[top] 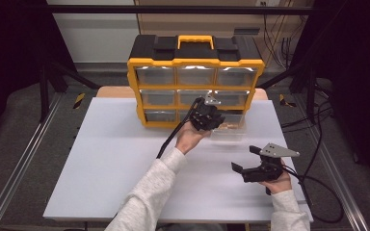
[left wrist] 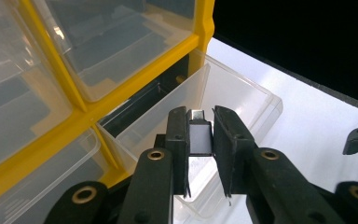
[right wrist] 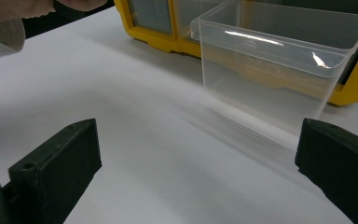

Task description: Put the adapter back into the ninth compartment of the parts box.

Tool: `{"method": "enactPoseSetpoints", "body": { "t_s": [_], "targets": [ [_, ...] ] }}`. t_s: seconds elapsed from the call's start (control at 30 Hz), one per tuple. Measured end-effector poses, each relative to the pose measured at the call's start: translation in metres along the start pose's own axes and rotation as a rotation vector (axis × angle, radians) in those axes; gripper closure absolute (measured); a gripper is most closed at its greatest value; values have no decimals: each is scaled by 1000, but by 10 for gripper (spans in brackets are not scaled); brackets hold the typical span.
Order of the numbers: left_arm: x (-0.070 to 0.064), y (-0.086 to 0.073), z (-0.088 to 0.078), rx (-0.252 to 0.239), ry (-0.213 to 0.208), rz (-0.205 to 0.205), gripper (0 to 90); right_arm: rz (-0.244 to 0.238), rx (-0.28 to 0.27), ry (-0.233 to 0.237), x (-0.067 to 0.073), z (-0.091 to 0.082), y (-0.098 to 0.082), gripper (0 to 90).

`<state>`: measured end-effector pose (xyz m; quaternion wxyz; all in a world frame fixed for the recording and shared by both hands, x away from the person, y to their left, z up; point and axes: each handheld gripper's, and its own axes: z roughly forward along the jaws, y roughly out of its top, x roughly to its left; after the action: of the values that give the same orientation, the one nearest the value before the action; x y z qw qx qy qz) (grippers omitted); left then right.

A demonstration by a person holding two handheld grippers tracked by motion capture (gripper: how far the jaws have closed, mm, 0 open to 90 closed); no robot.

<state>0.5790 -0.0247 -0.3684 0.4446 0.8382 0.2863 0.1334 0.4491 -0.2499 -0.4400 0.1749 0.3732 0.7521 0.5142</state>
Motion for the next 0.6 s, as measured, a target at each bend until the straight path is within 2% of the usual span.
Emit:
{"method": "enactPoseSetpoints", "body": {
  "t_s": [0.53, 0.6],
  "targets": [
    [2, -5, 12, 25, -3, -15, 755, 0, -1, 0, 0, 0, 0, 5],
    [2, -6, 13, 30, 1, -7, 755, 0, -1, 0, 0, 0, 0, 5]
  ]
}}
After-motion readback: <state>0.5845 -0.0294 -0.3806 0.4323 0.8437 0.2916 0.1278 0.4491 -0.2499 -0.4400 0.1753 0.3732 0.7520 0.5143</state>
